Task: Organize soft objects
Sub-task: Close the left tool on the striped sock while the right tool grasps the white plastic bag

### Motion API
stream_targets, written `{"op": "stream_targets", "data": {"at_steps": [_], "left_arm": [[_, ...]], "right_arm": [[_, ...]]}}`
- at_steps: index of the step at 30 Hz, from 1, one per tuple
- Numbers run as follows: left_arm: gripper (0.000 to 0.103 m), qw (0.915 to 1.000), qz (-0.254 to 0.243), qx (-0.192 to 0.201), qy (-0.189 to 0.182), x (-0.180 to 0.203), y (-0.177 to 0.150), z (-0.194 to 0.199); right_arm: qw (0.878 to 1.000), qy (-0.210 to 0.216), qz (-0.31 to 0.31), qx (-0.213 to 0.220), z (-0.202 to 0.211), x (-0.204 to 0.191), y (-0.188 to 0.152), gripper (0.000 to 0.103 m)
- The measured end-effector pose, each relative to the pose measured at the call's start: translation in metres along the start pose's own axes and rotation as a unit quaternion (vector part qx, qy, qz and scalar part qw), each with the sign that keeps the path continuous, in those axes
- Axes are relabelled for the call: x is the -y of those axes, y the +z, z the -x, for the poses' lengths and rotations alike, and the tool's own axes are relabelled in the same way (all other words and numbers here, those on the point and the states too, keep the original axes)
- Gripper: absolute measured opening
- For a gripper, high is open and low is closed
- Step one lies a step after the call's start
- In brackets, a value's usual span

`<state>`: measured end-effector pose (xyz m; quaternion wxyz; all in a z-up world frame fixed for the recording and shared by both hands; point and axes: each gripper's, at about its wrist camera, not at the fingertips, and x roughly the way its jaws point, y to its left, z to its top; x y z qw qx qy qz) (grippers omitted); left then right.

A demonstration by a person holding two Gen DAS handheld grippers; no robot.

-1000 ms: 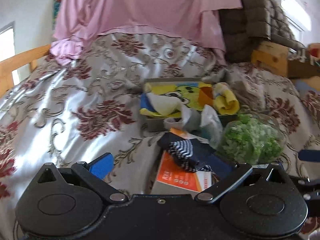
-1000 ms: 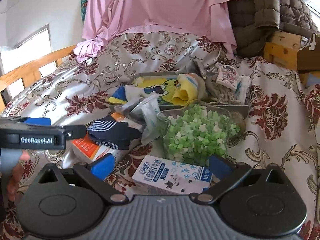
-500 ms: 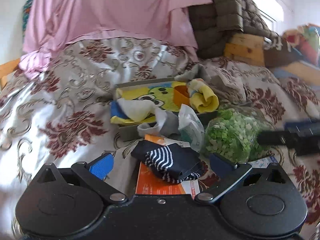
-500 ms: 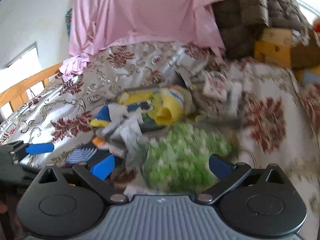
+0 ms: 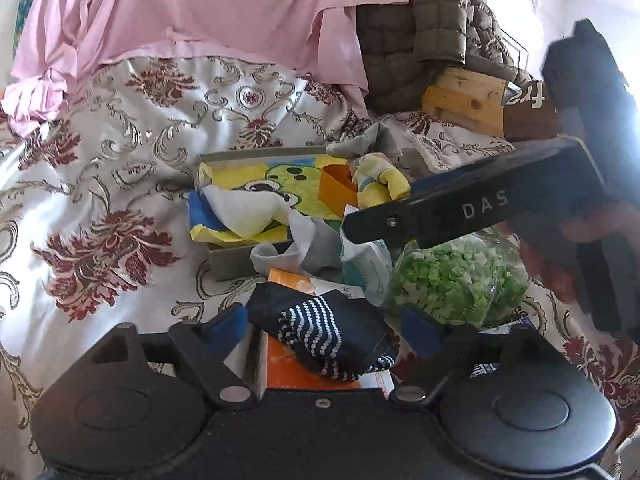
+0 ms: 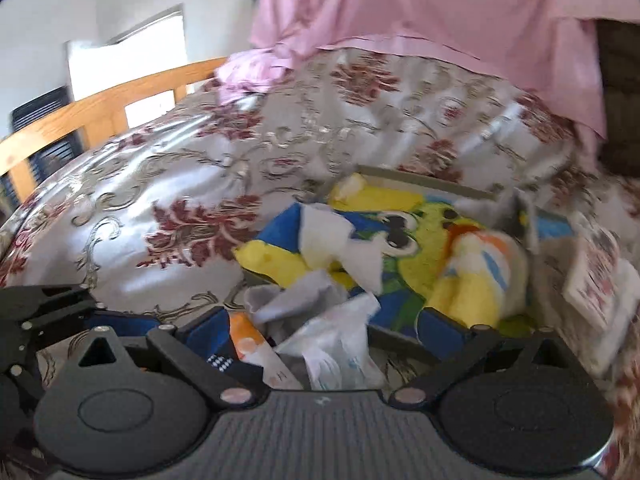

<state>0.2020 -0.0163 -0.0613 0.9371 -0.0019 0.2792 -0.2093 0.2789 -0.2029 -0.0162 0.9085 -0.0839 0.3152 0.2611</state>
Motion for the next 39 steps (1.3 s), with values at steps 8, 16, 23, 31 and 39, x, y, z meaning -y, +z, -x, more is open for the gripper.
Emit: {"op": "stream_targets", "data": {"at_steps": [8,16,23,31,39], "left_arm": [[0.074,0.9986,-0.039,-0.036,-0.001,0.007,0.004,-0.011],[0.072,0.997,-0.056,-0.051,0.014,0.011,0.004,-0.018],[0.055,0.9944,-0.078,-0.062,0.034,0.011,0.011,-0.025],[0.045,0.9947,-0.071,-0.065,0.035,0.007,0.015,-0.027],[0.014,0.9956,-0.069,-0.026,0.058,0.006,0.017,-0.021]], "right_arm": [[1.0,-0.005,0.021,-0.021,-0.007,0.009,-0.01,0.091],[0.998,-0.003,0.039,-0.041,-0.021,0.006,-0.021,0.083],[0.999,0.005,0.036,-0.036,-0.029,0.007,-0.026,0.062],[0.998,-0.004,0.046,-0.031,-0.033,0.001,-0.03,0.047],[0.999,-0.017,0.043,-0.013,-0.028,0.001,-0.03,0.04]]}}
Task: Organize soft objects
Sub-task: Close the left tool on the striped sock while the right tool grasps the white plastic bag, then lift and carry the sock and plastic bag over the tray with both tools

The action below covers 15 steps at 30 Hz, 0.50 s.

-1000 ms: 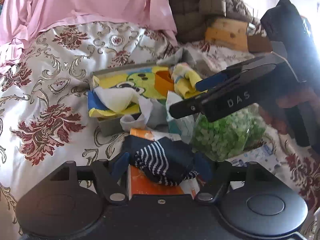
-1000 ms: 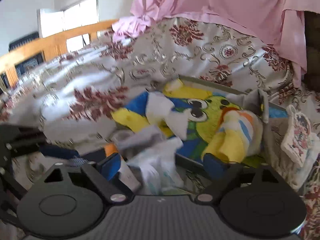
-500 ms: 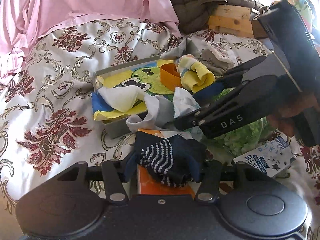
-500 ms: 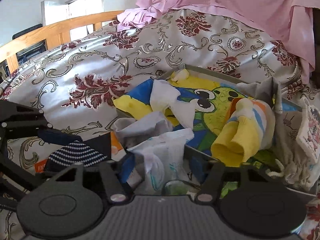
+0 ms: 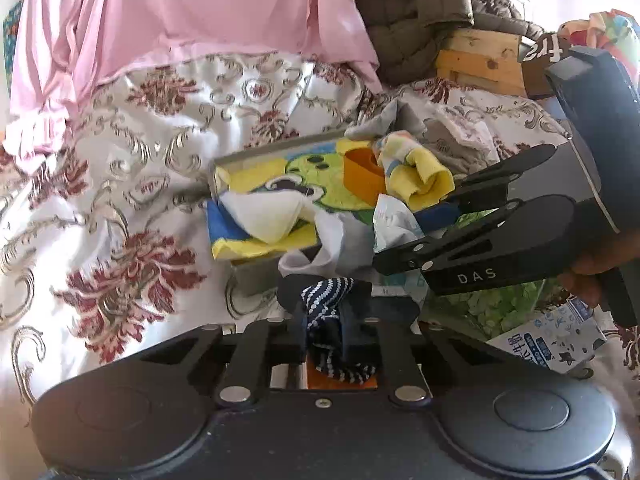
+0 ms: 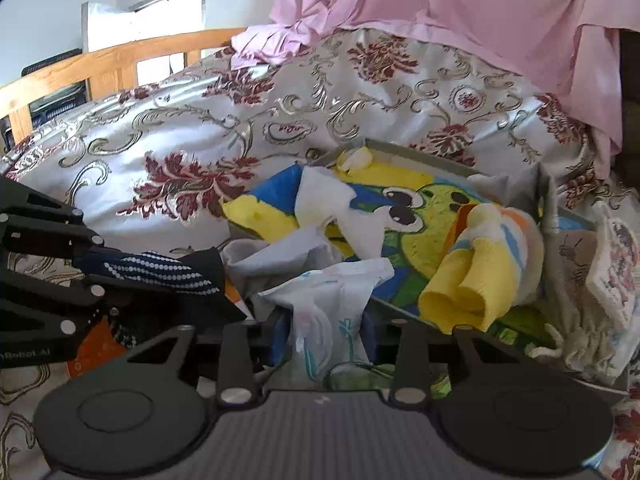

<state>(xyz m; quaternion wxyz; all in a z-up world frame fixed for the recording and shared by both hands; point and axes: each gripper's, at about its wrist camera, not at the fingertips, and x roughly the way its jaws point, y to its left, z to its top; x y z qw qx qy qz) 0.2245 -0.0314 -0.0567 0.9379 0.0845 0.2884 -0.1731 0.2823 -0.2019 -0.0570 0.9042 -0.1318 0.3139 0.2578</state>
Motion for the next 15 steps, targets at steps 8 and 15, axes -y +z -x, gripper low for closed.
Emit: {"op": "stream_targets", "data": {"at_steps": [8,15], "left_arm": [[0.011,0.9986,0.015,0.05,0.011,0.001,0.01,0.012],[0.01,0.9952,0.056,0.077,0.022,0.0,0.031,0.017]], "right_arm": [[0.999,-0.015,-0.017,0.036,0.017,0.008,0.004,0.033],[0.996,-0.008,-0.033,0.08,0.036,0.018,0.008,0.032]]}}
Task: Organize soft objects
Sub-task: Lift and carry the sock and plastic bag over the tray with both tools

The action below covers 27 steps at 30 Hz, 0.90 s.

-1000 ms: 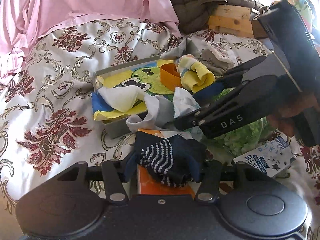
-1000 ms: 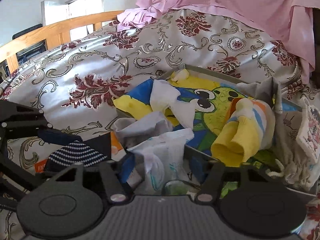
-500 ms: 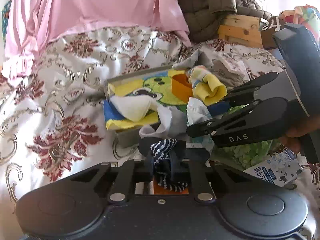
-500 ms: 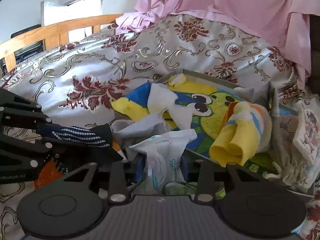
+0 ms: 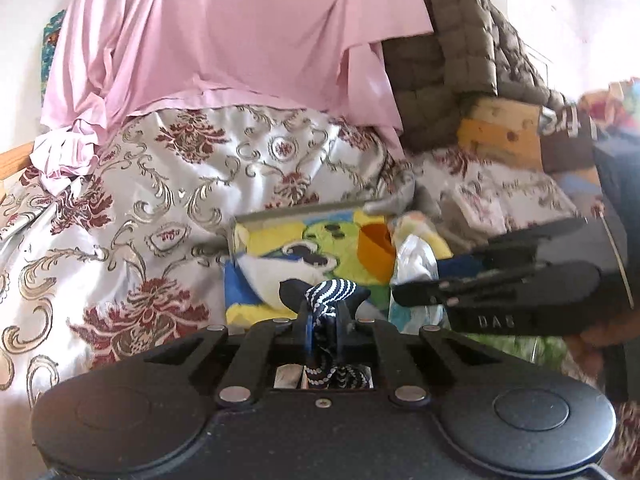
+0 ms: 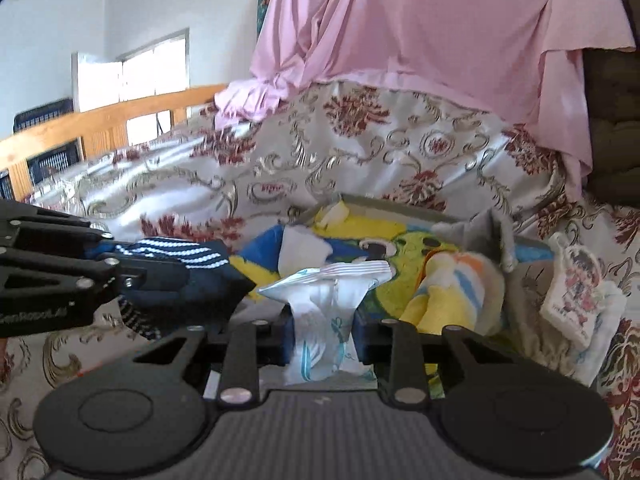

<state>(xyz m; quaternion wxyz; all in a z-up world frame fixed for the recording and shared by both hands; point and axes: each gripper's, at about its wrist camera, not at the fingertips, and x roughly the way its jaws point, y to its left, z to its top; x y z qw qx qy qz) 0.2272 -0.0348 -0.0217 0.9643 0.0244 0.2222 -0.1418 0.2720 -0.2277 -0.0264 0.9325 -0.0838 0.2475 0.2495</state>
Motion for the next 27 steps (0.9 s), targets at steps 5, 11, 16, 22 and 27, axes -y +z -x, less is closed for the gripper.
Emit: {"op": "stream_targets", "data": {"at_steps": [5,11,16,22,27], "left_arm": [[0.01,0.9997,0.006,0.024,0.001,0.011,0.022,-0.001],[0.01,0.9987,0.018,0.047,-0.006,0.03,0.056,-0.022],[0.01,0.9968,0.027,0.072,-0.024,0.047,0.095,-0.063],[0.01,0.9933,0.047,0.089,-0.057,0.068,0.137,-0.124],[0.01,0.9947,0.03,0.074,-0.064,0.08,0.147,-0.162]], "right_arm": [[0.998,-0.017,-0.033,0.054,0.021,0.021,0.008,0.032],[0.985,-0.062,-0.104,0.123,0.043,0.067,0.015,0.032],[0.97,-0.08,-0.179,0.148,0.039,0.119,0.014,0.032],[0.957,-0.095,-0.217,0.165,0.025,0.161,0.014,0.032],[0.951,-0.099,-0.238,0.172,0.008,0.176,0.016,0.032]]}}
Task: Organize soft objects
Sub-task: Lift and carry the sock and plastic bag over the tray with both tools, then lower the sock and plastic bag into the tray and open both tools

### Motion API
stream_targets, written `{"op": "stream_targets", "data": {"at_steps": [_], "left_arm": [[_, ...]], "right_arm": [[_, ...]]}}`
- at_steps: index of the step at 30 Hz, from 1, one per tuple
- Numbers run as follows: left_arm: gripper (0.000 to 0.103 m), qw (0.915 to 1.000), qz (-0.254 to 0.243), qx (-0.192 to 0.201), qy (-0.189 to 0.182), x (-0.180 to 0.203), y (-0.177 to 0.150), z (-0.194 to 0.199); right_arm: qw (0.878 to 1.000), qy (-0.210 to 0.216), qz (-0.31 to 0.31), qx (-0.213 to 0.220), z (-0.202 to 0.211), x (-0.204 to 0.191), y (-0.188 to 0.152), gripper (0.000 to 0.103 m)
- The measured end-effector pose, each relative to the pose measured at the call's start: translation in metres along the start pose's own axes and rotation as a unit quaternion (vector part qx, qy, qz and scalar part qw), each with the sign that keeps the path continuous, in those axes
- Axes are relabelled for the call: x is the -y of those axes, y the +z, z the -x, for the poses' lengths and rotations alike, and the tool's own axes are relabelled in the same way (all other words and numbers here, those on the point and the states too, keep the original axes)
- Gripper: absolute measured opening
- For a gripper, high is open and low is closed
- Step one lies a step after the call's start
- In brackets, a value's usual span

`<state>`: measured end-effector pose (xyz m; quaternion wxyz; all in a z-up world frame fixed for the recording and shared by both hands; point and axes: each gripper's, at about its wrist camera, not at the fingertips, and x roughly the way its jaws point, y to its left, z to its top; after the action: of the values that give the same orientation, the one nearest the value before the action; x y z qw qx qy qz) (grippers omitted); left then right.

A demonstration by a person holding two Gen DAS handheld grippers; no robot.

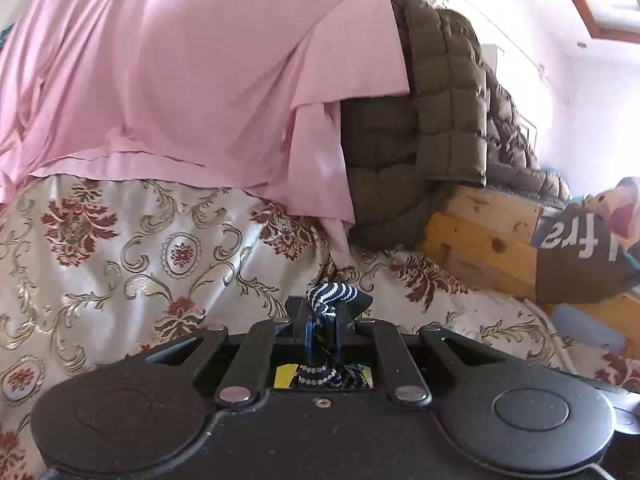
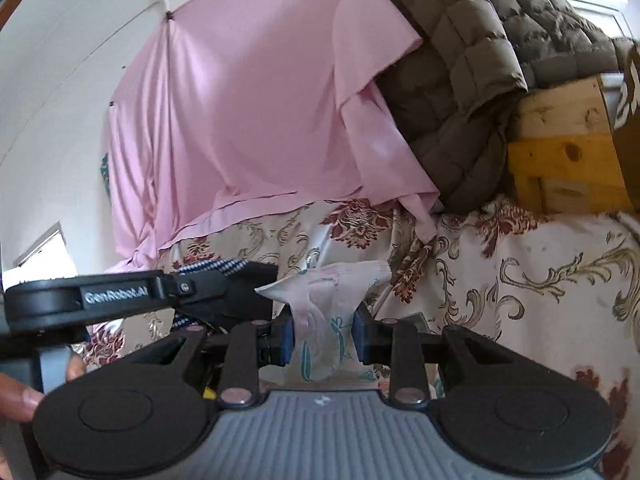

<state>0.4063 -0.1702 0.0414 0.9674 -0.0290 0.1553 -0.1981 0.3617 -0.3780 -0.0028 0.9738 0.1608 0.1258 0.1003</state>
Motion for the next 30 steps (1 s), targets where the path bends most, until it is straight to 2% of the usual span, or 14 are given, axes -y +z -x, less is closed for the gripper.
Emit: {"op": "stream_targets", "data": {"at_steps": [6,9,12,15,17,18,30], "left_arm": [[0.01,0.9992,0.019,-0.033,0.012,-0.009,-0.012,-0.031],[0.011,0.9972,0.044,-0.059,0.013,-0.016,-0.021,-0.041],[0.014,0.9967,0.043,-0.068,0.013,-0.019,-0.031,-0.042],[0.019,0.9961,0.034,-0.08,0.015,-0.019,-0.038,-0.041],[0.019,0.9958,0.032,-0.083,0.019,-0.02,-0.042,-0.041],[0.02,0.9958,0.034,-0.083,0.02,-0.02,-0.043,-0.041],[0.056,0.9963,0.054,-0.064,0.019,-0.029,-0.045,-0.026]], "right_arm": [[1.0,-0.005,-0.007,-0.02,-0.015,0.002,-0.006,0.035],[0.999,-0.012,-0.008,-0.029,-0.019,0.002,-0.007,0.043],[0.999,-0.02,-0.007,-0.032,-0.018,0.002,-0.007,0.049],[0.999,-0.027,-0.008,-0.032,-0.018,0.002,-0.007,0.063],[0.999,-0.03,-0.008,-0.029,-0.017,0.002,-0.006,0.077],[0.999,-0.03,-0.009,-0.027,-0.017,0.002,-0.006,0.08],[0.999,-0.037,0.001,-0.018,-0.012,-0.001,-0.001,0.092]]}}
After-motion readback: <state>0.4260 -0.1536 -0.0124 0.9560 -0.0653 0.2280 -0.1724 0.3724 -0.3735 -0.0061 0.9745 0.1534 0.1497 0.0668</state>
